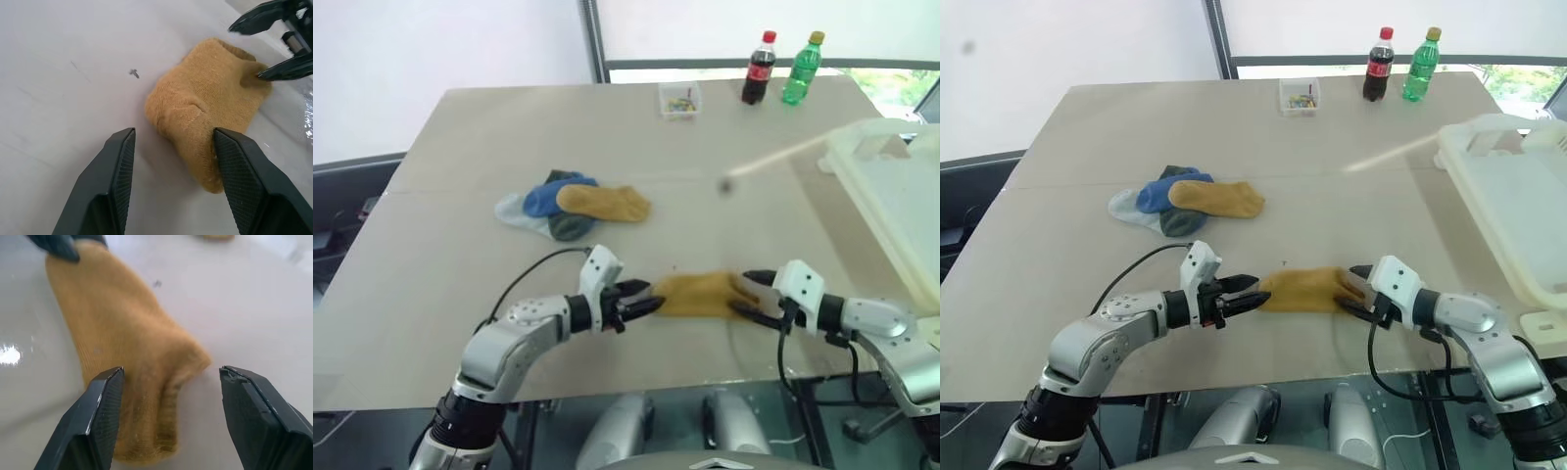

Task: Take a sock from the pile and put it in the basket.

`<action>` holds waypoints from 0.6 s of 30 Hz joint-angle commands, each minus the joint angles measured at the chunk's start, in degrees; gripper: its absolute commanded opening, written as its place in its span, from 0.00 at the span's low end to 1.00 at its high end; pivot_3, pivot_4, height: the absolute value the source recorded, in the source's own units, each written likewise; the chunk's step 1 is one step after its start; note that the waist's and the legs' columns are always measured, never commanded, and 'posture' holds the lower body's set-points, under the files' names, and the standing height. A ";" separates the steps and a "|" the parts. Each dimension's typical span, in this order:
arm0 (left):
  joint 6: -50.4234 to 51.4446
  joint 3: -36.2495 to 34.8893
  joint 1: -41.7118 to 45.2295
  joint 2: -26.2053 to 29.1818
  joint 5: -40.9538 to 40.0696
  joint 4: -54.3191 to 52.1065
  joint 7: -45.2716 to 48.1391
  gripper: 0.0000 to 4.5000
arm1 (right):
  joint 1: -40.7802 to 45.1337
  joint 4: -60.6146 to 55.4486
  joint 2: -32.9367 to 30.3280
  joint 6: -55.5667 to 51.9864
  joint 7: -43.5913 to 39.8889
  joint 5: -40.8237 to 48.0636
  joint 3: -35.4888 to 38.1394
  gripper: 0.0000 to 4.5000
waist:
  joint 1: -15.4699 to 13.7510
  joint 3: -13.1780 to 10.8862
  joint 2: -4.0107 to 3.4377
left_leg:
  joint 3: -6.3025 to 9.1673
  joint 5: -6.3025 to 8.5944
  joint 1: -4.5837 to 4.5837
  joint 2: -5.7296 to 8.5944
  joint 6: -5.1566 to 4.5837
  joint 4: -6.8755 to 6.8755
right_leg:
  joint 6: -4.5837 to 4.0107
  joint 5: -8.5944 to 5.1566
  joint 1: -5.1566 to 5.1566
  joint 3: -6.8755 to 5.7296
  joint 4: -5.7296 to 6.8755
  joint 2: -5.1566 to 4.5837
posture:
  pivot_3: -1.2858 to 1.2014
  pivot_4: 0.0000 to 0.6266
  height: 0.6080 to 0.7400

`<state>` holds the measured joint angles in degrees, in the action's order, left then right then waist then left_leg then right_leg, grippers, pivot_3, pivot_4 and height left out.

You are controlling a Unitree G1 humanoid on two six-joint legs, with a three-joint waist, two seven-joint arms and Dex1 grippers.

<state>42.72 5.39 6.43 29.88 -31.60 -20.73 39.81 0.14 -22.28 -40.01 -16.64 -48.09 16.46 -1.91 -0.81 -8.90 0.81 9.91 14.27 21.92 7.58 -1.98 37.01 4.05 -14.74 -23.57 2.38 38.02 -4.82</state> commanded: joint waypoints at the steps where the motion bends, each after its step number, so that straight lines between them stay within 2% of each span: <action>1: -1.80 -1.57 -0.52 1.03 -0.12 -1.93 1.07 0.59 | -0.24 -3.13 0.66 -1.07 1.43 2.16 2.95 0.71 | -0.08 0.00 0.00 | 0.02 0.00 0.01 0.00 0.00 0.00 | 0.00 0.00 0.00 -0.01 0.00 0.00 | 0.52 0.24 1.00; 4: -2.03 -5.61 -1.25 1.33 -1.76 -2.10 0.43 0.59 | 0.03 -3.10 1.04 -0.76 1.92 3.05 4.26 0.71 | -0.09 -0.01 0.01 | 0.01 0.01 0.04 0.01 -0.02 0.00 | 0.00 0.00 0.00 -0.03 -0.03 -0.02 | 0.52 0.24 1.00; 7: -5.17 -10.68 0.04 0.06 0.00 0.44 -3.50 0.59 | 2.82 -1.61 3.84 1.04 4.74 2.45 4.55 0.71 | 0.05 -0.01 0.01 | 0.00 0.02 0.03 0.01 -0.03 -0.01 | 0.00 0.00 -0.01 -0.02 -0.04 -0.01 | 0.52 0.24 1.00; 11: -8.13 -10.96 4.04 -1.83 5.08 4.21 -9.24 0.59 | 6.50 -0.20 7.39 2.04 7.14 1.90 4.20 0.71 | -0.10 -0.01 0.01 | -0.01 0.01 -0.01 -0.01 -0.01 -0.01 | 0.00 0.01 0.00 -0.04 0.00 0.01 | 0.52 0.24 1.00; 12: -8.34 -10.35 5.06 -2.19 6.38 4.68 -10.54 0.59 | 7.11 -0.26 7.84 2.42 7.46 1.57 4.02 0.83 | -0.13 0.00 0.01 | -0.02 0.01 0.01 0.00 -0.01 0.00 | 0.01 0.01 0.00 -0.03 -0.01 0.00 | 0.52 0.24 1.00; 14: -8.00 -9.34 6.72 -2.40 7.78 4.74 -11.72 0.59 | 7.58 -0.79 8.00 3.40 8.09 0.06 3.37 0.98 | -0.22 -0.01 0.02 | -0.01 0.02 0.04 0.05 -0.03 0.01 | 0.02 0.02 0.00 -0.03 -0.03 -0.03 | 0.52 0.24 1.00; 18: -9.57 -4.10 10.03 0.95 15.00 5.37 -11.46 0.59 | 6.67 -1.74 7.96 4.40 7.65 -0.77 2.60 0.98 | -0.04 -0.02 0.03 | -0.02 0.03 0.07 0.08 -0.06 0.02 | 0.03 0.03 -0.03 -0.02 -0.05 -0.04 | 0.52 0.24 1.00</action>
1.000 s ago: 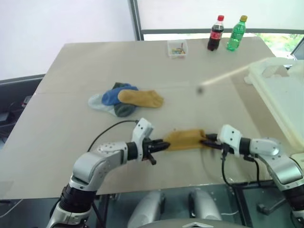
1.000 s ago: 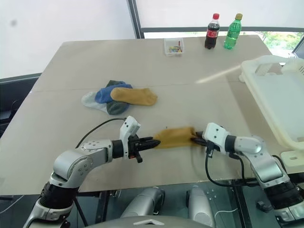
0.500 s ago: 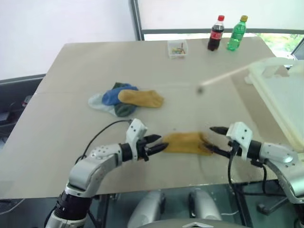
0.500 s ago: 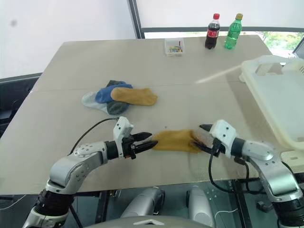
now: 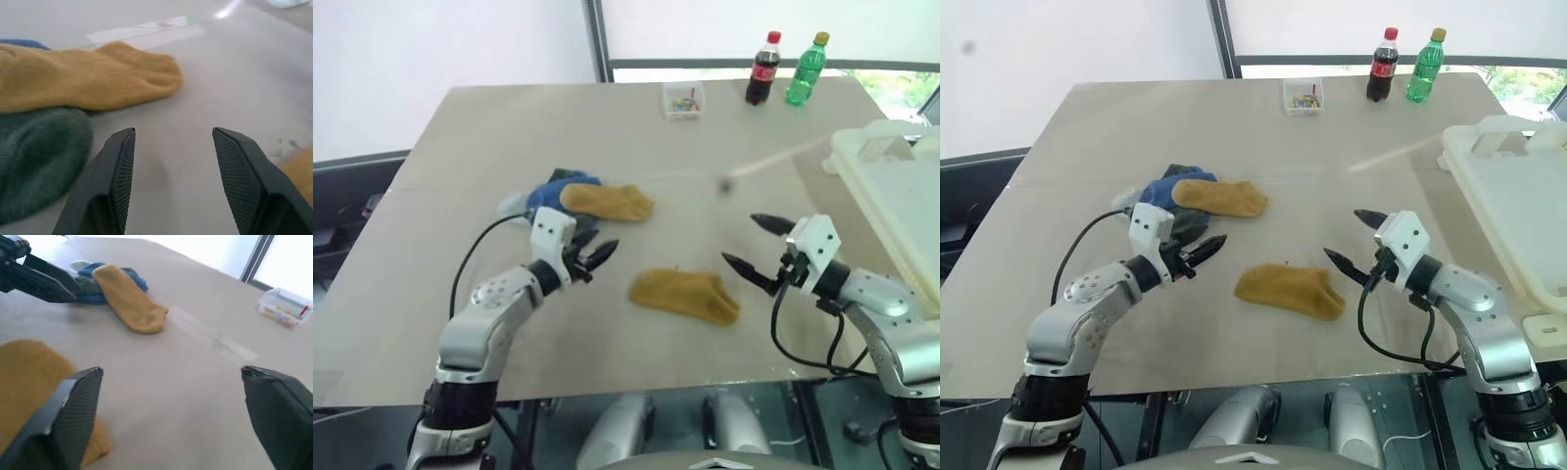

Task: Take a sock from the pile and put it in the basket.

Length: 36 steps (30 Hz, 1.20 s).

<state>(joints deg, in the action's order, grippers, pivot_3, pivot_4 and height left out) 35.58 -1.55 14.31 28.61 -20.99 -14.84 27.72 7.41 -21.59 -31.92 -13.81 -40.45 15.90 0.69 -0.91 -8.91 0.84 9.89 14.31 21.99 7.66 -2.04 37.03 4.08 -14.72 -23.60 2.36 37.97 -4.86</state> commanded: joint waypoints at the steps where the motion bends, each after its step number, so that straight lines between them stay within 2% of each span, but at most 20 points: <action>1: -2.48 3.75 3.03 2.53 5.24 -0.19 0.94 0.59 | -0.57 -2.38 0.03 1.47 0.12 -0.23 -0.08 0.98 | 0.06 0.00 0.00 | 0.00 0.00 0.00 0.00 0.00 -0.01 | 0.00 0.00 0.00 0.00 0.01 0.00 | 0.52 0.24 1.00; 10: -6.10 8.70 9.68 0.42 10.23 8.33 2.59 0.59 | 0.91 -1.90 0.95 1.84 0.66 -2.27 -2.45 0.98 | 0.24 0.00 -0.01 | -0.01 0.00 -0.04 -0.03 0.00 0.00 | 0.03 0.02 -0.01 0.02 0.05 0.06 | 0.52 0.24 1.00; 19: -6.85 14.02 18.18 -5.69 15.72 18.89 2.48 0.59 | -0.23 -5.47 0.17 0.26 0.23 -1.42 -2.09 0.98 | 0.07 -0.01 0.01 | 0.05 0.00 0.06 0.02 0.00 0.12 | 0.07 0.05 0.00 -0.06 0.03 0.01 | 0.52 0.24 1.00; 27: -7.14 14.01 22.87 -7.56 18.34 25.84 1.96 0.59 | -7.30 -10.28 -3.84 1.87 -2.81 1.02 1.73 0.98 | 0.26 -0.01 0.01 | 0.03 0.00 0.04 0.00 0.00 0.14 | 0.09 0.05 -0.02 -0.01 0.06 0.05 | 0.52 0.24 1.00; 36: -6.62 14.74 26.65 -10.42 20.99 33.36 1.18 0.59 | -10.04 -12.61 -4.66 2.49 -2.05 0.91 4.38 0.98 | 0.08 -0.01 0.03 | 0.04 0.00 0.06 0.02 -0.01 0.18 | 0.15 0.09 0.01 -0.03 0.04 0.03 | 0.52 0.24 1.00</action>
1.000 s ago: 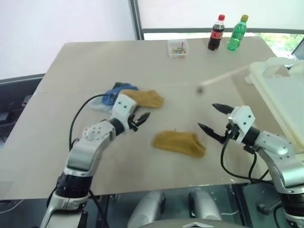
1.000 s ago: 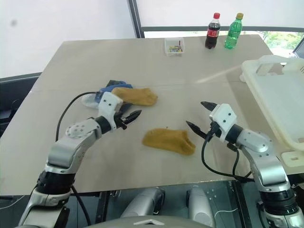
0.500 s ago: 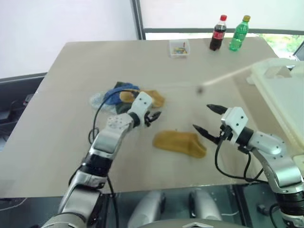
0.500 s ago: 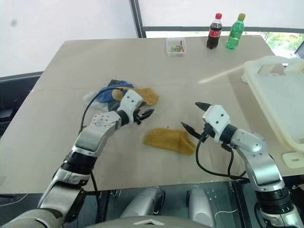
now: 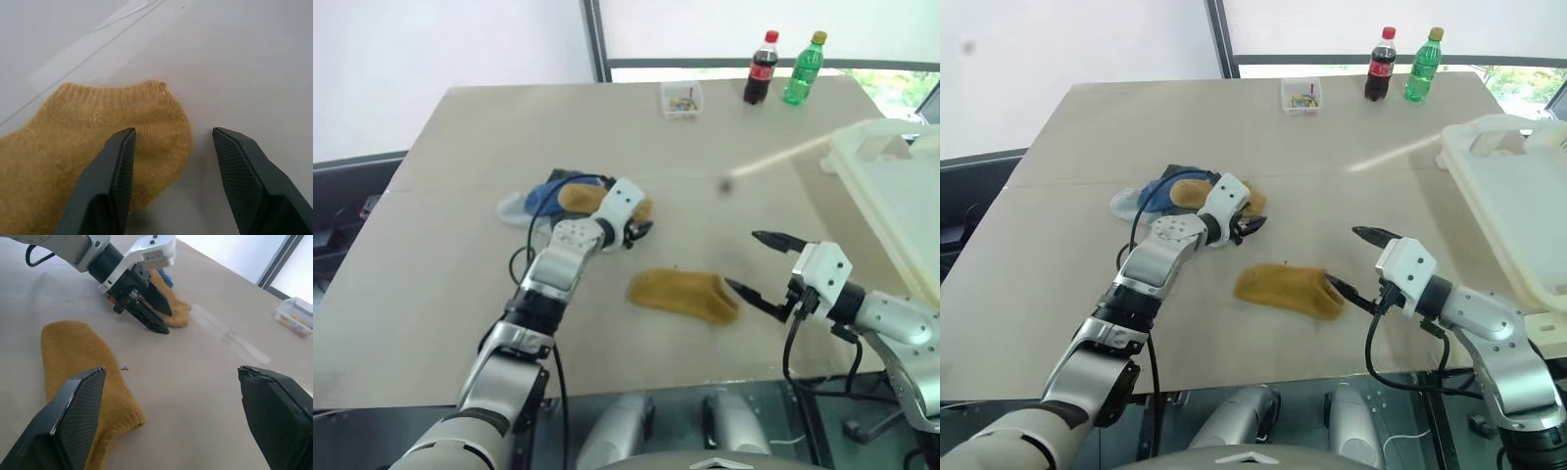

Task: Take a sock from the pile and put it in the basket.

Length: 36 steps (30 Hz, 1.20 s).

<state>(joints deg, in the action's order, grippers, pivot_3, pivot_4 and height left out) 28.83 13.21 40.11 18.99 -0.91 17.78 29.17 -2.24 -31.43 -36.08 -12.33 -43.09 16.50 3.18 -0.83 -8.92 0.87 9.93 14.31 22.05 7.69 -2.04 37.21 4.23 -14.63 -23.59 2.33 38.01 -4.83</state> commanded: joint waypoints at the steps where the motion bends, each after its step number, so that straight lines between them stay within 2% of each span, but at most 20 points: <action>1: 0.25 0.12 0.87 -1.10 1.04 1.07 -0.10 0.59 | -0.49 -2.85 -0.49 0.95 0.72 0.27 1.94 0.98 | 0.00 0.00 0.00 | 0.00 0.00 0.00 0.00 0.00 0.00 | 0.00 0.00 0.00 0.00 0.00 0.00 | 0.52 0.24 1.00; 2: 0.70 0.03 1.02 -1.57 0.95 1.70 -0.06 0.59 | -0.58 -2.89 -0.47 0.90 0.86 0.20 1.92 0.98 | -0.01 0.01 0.00 | 0.00 0.00 -0.01 0.00 0.00 0.00 | 0.00 0.00 0.00 0.01 0.00 0.00 | 0.52 0.24 1.00; 5: 1.60 -0.61 1.10 -2.48 0.69 2.41 0.19 0.42 | -0.99 -3.30 -0.48 0.87 1.26 0.09 1.91 1.00 | -0.08 0.02 0.01 | 0.00 0.00 -0.02 0.00 0.00 0.01 | 0.00 0.00 0.02 0.00 0.02 0.00 | 0.52 0.24 1.00; 6: 1.59 -0.84 0.99 -2.40 0.66 2.51 0.55 0.22 | -0.94 -3.47 -0.42 0.54 1.53 0.30 2.00 1.00 | -0.07 0.02 0.01 | 0.00 0.00 -0.03 0.00 0.00 0.03 | 0.02 0.01 0.03 0.00 0.02 0.00 | 0.52 0.24 1.00; 7: 1.66 -1.16 0.75 -2.08 0.54 2.69 1.05 0.22 | -0.96 -3.57 -0.44 0.35 1.69 0.40 2.09 1.00 | -0.02 0.02 0.01 | 0.00 0.00 -0.02 0.00 0.00 0.04 | 0.03 0.02 0.03 0.00 0.02 0.00 | 0.52 0.24 1.00; 10: 1.39 -1.80 -0.09 -1.16 0.36 2.51 2.61 0.01 | -0.99 -3.70 -0.50 0.05 1.90 0.47 2.19 1.00 | 0.08 0.03 0.01 | -0.01 0.00 -0.04 0.00 0.00 0.05 | 0.05 0.03 0.02 0.02 0.03 0.01 | 0.52 0.24 1.00; 17: 5.93 -3.99 -2.78 -0.51 -5.70 -6.37 9.67 0.01 | -0.68 -3.62 -0.47 -0.32 2.34 0.37 1.83 1.00 | 0.05 0.02 0.01 | -0.01 0.00 -0.02 -0.01 0.00 0.05 | 0.05 0.03 0.01 0.03 0.01 0.01 | 0.52 0.24 1.00; 22: 15.44 -3.81 -4.04 -0.23 -8.98 -13.18 10.81 0.01 | -0.67 -3.71 -0.58 -0.62 2.51 0.53 1.96 1.00 | 0.03 0.02 0.01 | -0.01 0.00 -0.01 0.00 0.00 0.05 | 0.05 0.03 0.01 0.03 0.02 0.01 | 0.52 0.24 1.00; 28: 27.66 -2.28 -4.66 -5.11 -15.56 -21.57 10.98 0.01 | -0.68 -3.82 -1.20 -0.98 2.72 0.63 3.05 1.00 | 0.00 0.02 0.02 | -0.01 0.00 0.02 0.00 -0.01 0.08 | 0.05 0.03 0.02 0.02 0.01 0.01 | 0.52 0.24 1.00; 33: 28.05 0.67 -3.31 -11.20 -15.71 -20.87 7.52 0.01 | -2.27 -5.09 -2.04 -2.20 3.16 1.18 4.98 1.00 | -0.03 0.02 0.02 | -0.01 0.00 0.00 0.00 0.00 0.08 | 0.05 0.03 0.02 0.02 0.02 0.02 | 0.52 0.24 1.00; 36: 26.66 1.33 -2.29 -12.34 -14.78 -19.38 6.34 0.01 | -2.96 -5.95 -2.48 -6.00 3.89 2.18 5.36 1.00 | 0.07 0.02 0.02 | -0.03 0.00 -0.01 -0.01 0.00 0.08 | 0.05 0.03 0.02 0.05 0.02 0.02 | 0.52 0.24 1.00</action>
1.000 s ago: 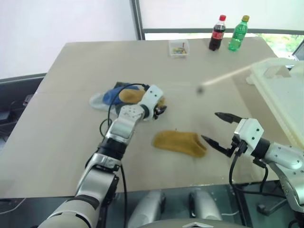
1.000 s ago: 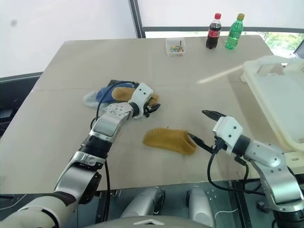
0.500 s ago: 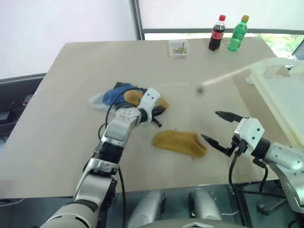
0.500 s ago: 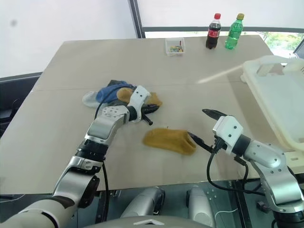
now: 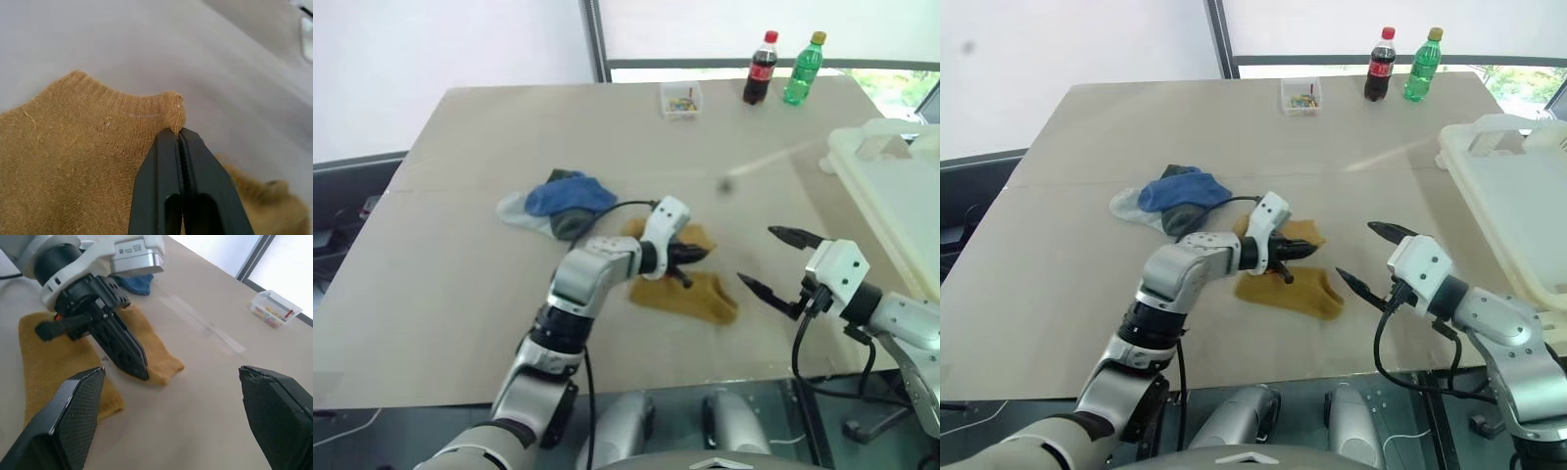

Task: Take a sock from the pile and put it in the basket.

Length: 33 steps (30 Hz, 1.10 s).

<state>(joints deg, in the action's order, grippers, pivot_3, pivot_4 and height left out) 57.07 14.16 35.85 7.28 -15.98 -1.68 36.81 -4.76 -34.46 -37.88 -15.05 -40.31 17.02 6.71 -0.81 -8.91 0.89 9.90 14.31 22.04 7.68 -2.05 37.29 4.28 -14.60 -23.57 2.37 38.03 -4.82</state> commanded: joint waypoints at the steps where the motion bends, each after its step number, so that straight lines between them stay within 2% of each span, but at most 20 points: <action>1: -2.37 0.25 2.28 -0.65 0.58 0.42 -1.63 0.01 | -0.52 -2.94 -0.82 -5.30 1.51 2.03 1.85 1.00 | 0.05 0.00 0.00 | -0.02 0.00 -0.01 -0.01 0.00 0.00 | 0.00 0.00 0.00 0.02 0.01 0.01 | 0.52 0.24 1.00; 4: -4.32 -1.42 1.86 0.61 -0.33 -1.41 -1.15 0.01 | 1.10 -2.49 0.27 -13.39 4.83 4.14 1.82 1.00 | 0.06 0.00 0.00 | -0.03 0.00 -0.02 -0.03 0.00 0.00 | 0.00 0.00 0.00 0.04 0.02 0.03 | 0.52 0.24 1.00; 5: -4.26 -2.37 1.44 1.23 -1.04 -2.31 -0.98 0.14 | 1.95 -2.54 0.72 -15.02 5.39 4.85 1.43 1.00 | 0.08 0.00 0.00 | -0.03 0.00 -0.03 -0.03 0.00 0.00 | 0.00 0.00 0.00 0.04 0.03 0.03 | 0.52 0.24 1.00; 6: -4.69 -2.63 0.94 2.39 -1.31 -3.30 -0.39 0.18 | 3.00 -2.49 1.27 -16.44 6.08 5.27 0.88 1.00 | 0.10 0.00 -0.01 | -0.04 0.00 -0.02 -0.04 0.00 0.00 | 0.00 0.00 -0.01 0.06 0.02 0.03 | 0.52 0.24 1.00; 7: -5.27 -2.98 0.18 3.85 -2.05 -4.88 0.92 0.31 | 4.05 -2.34 2.06 -18.34 7.39 5.54 0.47 1.00 | 0.19 0.00 -0.01 | -0.05 0.00 -0.02 -0.04 0.00 -0.01 | 0.00 0.00 -0.01 0.06 0.02 0.03 | 0.52 0.24 1.00; 10: -3.91 -6.05 -1.52 6.79 -6.57 -9.96 3.75 0.62 | 7.16 -1.43 3.90 -22.83 10.02 5.78 -0.85 1.00 | 0.02 0.00 -0.01 | -0.04 0.00 -0.01 -0.05 0.00 -0.03 | -0.01 0.00 -0.02 0.05 0.00 0.04 | 0.52 0.24 1.00; 14: -2.35 -11.25 -3.13 12.00 -10.04 -12.52 4.86 0.62 | 13.17 1.92 6.58 -29.43 11.82 7.68 -2.69 1.00 | 0.04 0.00 -0.02 | -0.04 0.00 0.00 -0.03 0.00 -0.02 | -0.01 0.00 -0.03 0.05 -0.02 0.02 | 0.52 0.24 1.00; 17: -5.20 -11.83 -3.76 15.00 -7.73 -9.19 3.41 0.62 | 16.59 4.90 7.91 -32.35 12.11 8.37 -4.05 1.00 | -0.01 0.00 -0.02 | -0.03 0.00 -0.02 -0.03 0.00 -0.02 | -0.02 0.00 -0.02 0.03 -0.01 0.03 | 0.52 0.24 1.00; 21: -8.58 -11.15 -3.04 15.51 -3.94 -2.47 0.02 0.62 | 21.16 10.02 9.62 -35.04 12.77 8.52 -5.46 1.00 | 0.02 0.00 -0.02 | -0.03 0.00 0.00 0.00 0.00 -0.04 | -0.02 0.01 -0.02 0.03 -0.04 0.01 | 0.52 0.24 1.00; 29: -12.48 -7.72 -2.44 13.89 1.76 5.78 -3.83 0.62 | 27.92 22.02 14.24 -33.78 14.66 2.66 -13.34 1.00 | 0.38 0.00 -0.01 | -0.03 0.00 0.05 0.00 0.00 -0.04 | -0.05 0.03 -0.11 0.04 -0.01 0.00 | 0.52 0.24 1.00; 30: -12.82 -7.29 -2.52 13.78 2.28 6.53 -4.01 0.63 | 28.42 23.32 14.89 -33.61 14.89 2.08 -13.79 0.88 | 0.37 0.01 -0.02 | -0.03 0.00 0.06 0.00 0.00 -0.04 | -0.05 0.03 -0.15 0.04 0.01 0.00 | 0.52 0.24 1.00; 31: -13.26 -6.85 -2.50 13.60 2.51 7.42 -3.72 0.63 | 28.80 24.64 15.14 -33.23 14.86 1.26 -14.63 0.82 | 0.37 0.02 -0.04 | -0.03 0.00 0.06 0.00 0.00 -0.04 | -0.05 0.03 -0.16 0.04 0.01 0.00 | 0.52 0.24 1.00; 33: -14.08 -6.59 -2.22 12.95 2.83 9.19 -3.73 0.63 | 28.99 26.68 14.85 -31.71 14.54 -1.04 -16.54 0.61 | 0.37 0.04 -0.03 | -0.05 0.00 0.05 0.00 0.00 -0.03 | -0.06 0.03 -0.13 0.05 0.01 -0.01 | 0.52 0.24 1.00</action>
<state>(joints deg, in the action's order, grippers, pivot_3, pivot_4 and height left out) 43.76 7.04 33.45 20.71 -14.09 5.65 33.38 23.97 -8.81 -22.74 -48.34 -25.55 17.84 -8.20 -0.44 -8.86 0.86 9.86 14.31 22.06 7.69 -2.05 37.28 4.22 -14.56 -23.65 2.42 38.04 -4.82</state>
